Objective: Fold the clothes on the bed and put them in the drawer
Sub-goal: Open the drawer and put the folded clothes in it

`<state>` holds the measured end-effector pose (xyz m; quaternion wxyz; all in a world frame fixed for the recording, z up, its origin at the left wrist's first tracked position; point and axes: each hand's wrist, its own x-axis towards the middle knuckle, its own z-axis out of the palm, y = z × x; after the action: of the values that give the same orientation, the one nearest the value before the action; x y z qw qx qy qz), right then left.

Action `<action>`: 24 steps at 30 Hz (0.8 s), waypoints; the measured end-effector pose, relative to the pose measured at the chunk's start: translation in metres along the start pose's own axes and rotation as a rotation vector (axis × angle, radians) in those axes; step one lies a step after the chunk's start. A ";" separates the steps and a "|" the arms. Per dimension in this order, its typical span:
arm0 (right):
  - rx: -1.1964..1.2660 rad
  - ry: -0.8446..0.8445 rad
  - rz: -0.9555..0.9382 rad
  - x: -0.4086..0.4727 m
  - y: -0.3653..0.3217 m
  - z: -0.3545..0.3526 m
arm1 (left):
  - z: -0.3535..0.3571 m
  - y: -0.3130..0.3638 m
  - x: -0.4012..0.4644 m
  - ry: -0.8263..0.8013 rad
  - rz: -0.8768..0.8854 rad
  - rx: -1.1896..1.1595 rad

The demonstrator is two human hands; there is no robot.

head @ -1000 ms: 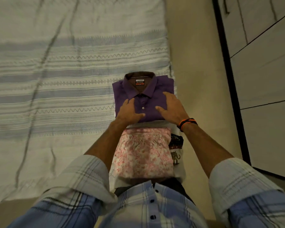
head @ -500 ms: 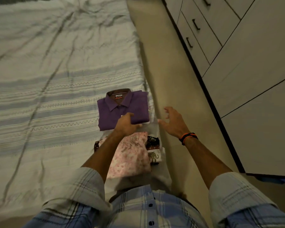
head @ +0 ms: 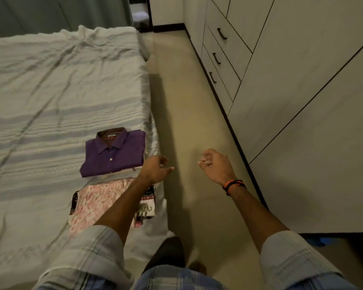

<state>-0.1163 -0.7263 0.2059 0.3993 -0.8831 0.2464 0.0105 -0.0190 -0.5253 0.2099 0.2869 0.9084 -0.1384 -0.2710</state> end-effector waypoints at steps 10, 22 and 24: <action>-0.039 -0.001 0.049 0.100 0.030 -0.043 | 0.006 0.048 0.107 -0.016 0.026 0.010; 0.022 0.098 0.099 0.287 0.001 -0.092 | -0.056 0.134 0.304 -0.069 0.130 0.056; 0.025 0.098 0.108 0.324 0.001 -0.100 | -0.063 0.148 0.341 -0.085 0.137 0.067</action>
<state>0.1503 -0.9356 0.2035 0.3964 -0.8629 0.3131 -0.0143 0.2809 -0.7541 0.2009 0.2680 0.8936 -0.2210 -0.2842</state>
